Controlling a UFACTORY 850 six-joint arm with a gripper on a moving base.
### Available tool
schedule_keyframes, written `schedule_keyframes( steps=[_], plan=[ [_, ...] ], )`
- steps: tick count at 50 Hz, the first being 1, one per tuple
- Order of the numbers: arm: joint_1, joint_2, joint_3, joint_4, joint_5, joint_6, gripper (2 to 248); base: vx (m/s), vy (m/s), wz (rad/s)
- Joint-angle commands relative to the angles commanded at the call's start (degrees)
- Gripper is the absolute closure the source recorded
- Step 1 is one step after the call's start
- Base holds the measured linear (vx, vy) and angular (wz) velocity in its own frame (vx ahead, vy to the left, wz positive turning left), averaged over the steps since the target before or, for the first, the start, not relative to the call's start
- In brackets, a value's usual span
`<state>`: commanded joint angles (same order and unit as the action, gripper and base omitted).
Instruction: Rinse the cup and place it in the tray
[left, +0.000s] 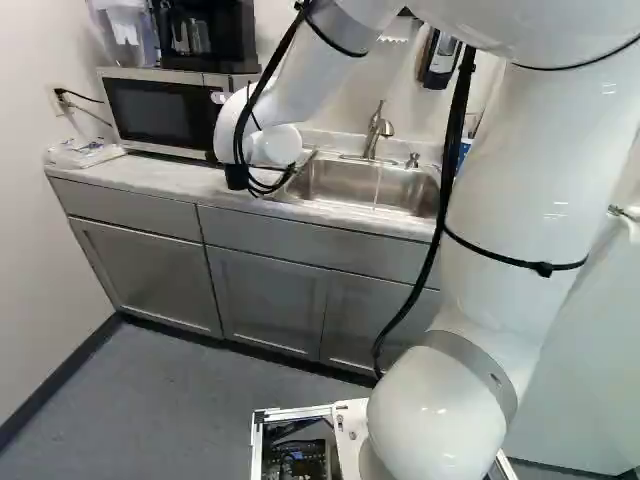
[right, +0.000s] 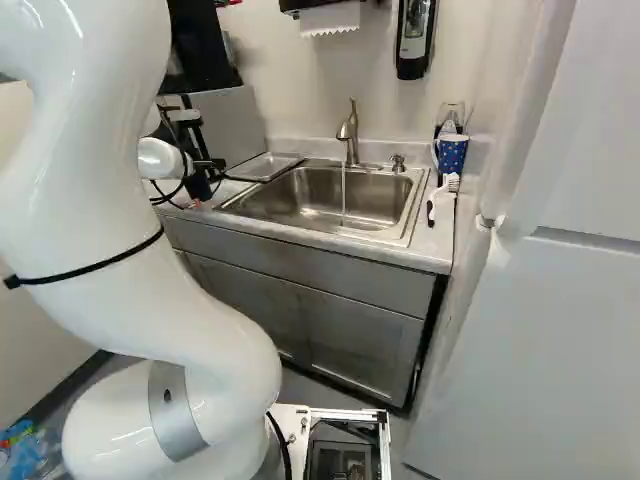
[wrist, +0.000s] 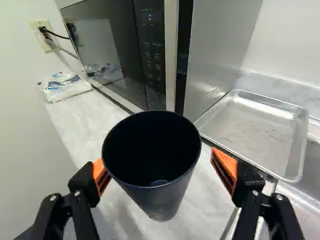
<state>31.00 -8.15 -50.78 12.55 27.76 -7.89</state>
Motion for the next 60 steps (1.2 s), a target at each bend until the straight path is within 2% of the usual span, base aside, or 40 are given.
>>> schedule_keyframes(
  steps=[1, 2, 6, 7, 11, 12, 16, 17, 44, 60],
  plan=[
    [0.00, 0.00, 0.00, 0.00, 0.00, 0.00, 3, 0.000, 0.000, 0.000],
    [0.00, 0.00, 0.00, 0.00, 0.00, 0.00, 27, 0.000, 0.000, 0.000],
    [0.00, 0.00, 0.00, 0.00, 0.00, 0.00, 27, 0.000, 0.000, 0.000],
    [0.00, 0.00, 0.00, 0.00, 0.00, 0.00, 65, 0.000, 0.000, 0.000],
    [0.00, 0.00, 0.00, 0.00, 0.00, 0.00, 65, 0.000, 0.000, 0.000],
    [0.00, 0.00, 0.00, 0.00, 0.00, 0.00, 104, 0.000, 0.000, 0.000],
    [0.00, 0.00, 0.00, 0.00, 0.00, 0.00, 104, 0.000, 0.000, 0.000],
    [0.00, 0.00, 0.00, 0.00, 0.00, 0.00, 124, 0.000, 0.000, 0.000],
    [-0.12, 0.29, -0.19, 0.00, 0.00, 0.00, 124, 0.000, 0.000, 0.000],
    [-2.41, 1.35, -0.99, 0.00, 0.00, 0.00, 124, 0.000, 0.000, 0.000]
  ],
)
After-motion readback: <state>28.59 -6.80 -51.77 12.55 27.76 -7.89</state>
